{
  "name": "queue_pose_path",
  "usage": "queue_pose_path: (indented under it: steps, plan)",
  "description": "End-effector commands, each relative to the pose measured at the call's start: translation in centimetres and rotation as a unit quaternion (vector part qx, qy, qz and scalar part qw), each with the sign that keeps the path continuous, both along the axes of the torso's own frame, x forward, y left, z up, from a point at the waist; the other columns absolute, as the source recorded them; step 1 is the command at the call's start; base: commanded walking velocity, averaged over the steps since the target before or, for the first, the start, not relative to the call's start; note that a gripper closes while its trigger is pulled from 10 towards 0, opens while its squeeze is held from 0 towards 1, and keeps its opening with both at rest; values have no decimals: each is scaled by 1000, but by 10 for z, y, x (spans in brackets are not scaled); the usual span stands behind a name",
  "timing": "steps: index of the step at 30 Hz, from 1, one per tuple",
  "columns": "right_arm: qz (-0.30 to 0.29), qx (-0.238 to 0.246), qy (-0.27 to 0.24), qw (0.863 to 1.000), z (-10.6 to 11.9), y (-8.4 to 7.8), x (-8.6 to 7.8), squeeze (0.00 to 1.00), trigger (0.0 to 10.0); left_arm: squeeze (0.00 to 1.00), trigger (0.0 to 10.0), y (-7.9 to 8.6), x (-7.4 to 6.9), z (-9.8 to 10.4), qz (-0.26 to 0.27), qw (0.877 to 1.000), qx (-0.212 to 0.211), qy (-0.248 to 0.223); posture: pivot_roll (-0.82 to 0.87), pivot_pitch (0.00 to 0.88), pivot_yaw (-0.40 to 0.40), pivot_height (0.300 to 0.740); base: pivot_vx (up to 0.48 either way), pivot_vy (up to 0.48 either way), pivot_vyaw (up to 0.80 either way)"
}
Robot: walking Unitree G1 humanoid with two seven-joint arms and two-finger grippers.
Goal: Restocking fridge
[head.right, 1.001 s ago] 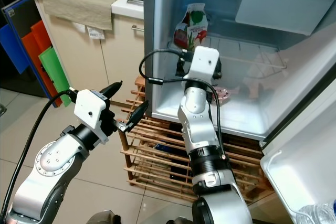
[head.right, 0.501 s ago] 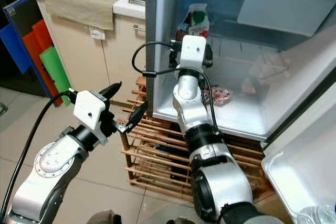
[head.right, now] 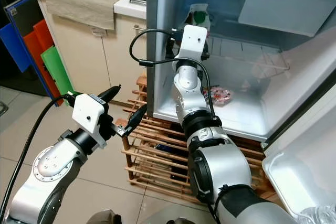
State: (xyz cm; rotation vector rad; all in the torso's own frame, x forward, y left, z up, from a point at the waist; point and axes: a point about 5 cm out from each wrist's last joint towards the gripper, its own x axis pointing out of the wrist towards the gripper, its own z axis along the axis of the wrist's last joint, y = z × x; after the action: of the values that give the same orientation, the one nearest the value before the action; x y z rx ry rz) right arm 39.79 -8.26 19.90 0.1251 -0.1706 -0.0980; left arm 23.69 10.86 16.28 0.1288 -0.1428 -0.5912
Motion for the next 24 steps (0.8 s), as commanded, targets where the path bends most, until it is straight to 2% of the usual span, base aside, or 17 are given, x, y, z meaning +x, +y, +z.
queue_pose_path:
  steps: [1, 6, 8, 9, 11, 12, 13, 14, 15, 17, 18, 20, 21, 22, 24]
  plan:
    - [-15, 5, -19, 1000, 2, -5, -3, 0, 10000, 0, 10000, -2, -2, 3, -1, 1000, 5, -5, 211, 11, -74, 740, 0, 0, 0]
    - [-34, -17, -33, 999, -9, -6, -18, 0, 10000, 0, 10000, -3, -1, 3, -3, 1000, 3, -6, 203, 10, -73, 740, 0, 0, 0]
    - [-54, -40, -32, 997, -15, -12, -23, 0, 10000, 0, 10000, -5, 1, 2, -5, 1000, 2, -6, 174, 8, -65, 740, 0, 0, 0]
    - [-71, -43, -17, 996, -26, -22, -27, 0, 10000, 0, 10000, -6, 2, 2, -6, 1000, 1, -6, 170, 6, -64, 740, 0, 0, 0]
    - [-71, -43, -17, 996, -26, -22, -27, 0, 10000, 0, 10000, -6, 2, 2, -6, 1000, 1, -6, 170, 6, -64, 740, 0, 0, 0]
    - [-78, -34, 0, 996, -34, -30, -28, 1000, 10000, 0, 10000, -7, 3, 2, -7, 1000, 1, -6, 165, 3, -62, 740, 0, 0, 0]
    - [-79, -26, 7, 996, -37, -35, -28, 1000, 9373, 0, 10000, -7, 3, 2, -7, 1000, 1, -7, 163, 2, -62, 740, 0, 0, 0]
    - [-79, -26, 7, 996, -37, -35, -28, 1000, 9373, 0, 10000, -7, 3, 2, -7, 1000, 1, -7, 163, 2, -62, 740, 0, 0, 0]
    - [-77, -15, 9, 997, -38, -42, -28, 1000, 0, 0, 10000, -8, 4, 2, -7, 1000, 1, -8, 162, 0, -63, 740, 0, 0, 0]
    - [-68, -13, 3, 998, -35, -43, -28, 1000, 0, 0, 10000, -8, 5, 2, -6, 1000, 0, -9, 162, 0, -64, 740, 0, 0, 0]
    - [-66, -15, 3, 998, -34, -42, -28, 651, 0, 0, 10000, -8, 6, 2, -5, 1000, 0, -9, 163, 0, -65, 740, 0, 0, 0]
    - [-66, -17, 4, 998, -34, -42, -28, 651, 0, 0, 10000, -8, 6, 2, -5, 1000, -1, -10, 163, 0, -65, 740, 0, 0, 0]
    - [-66, -19, 5, 998, -33, -42, -27, 39, 0, 0, 10000, -8, 6, 3, -5, 1000, -1, -10, 165, 0, -67, 740, 0, 0, 0]
    - [-61, -18, 7, 998, -32, -40, -25, 0, 0, 0, 10000, -8, 6, 3, -3, 1000, -1, -11, 165, 0, -67, 740, 0, 0, 0]
    - [-54, -11, 8, 998, -31, -37, -23, 0, 0, 0, 10000, -8, 6, 3, -2, 1000, -1, -12, 165, 0, -67, 740, 0, 0, 0]
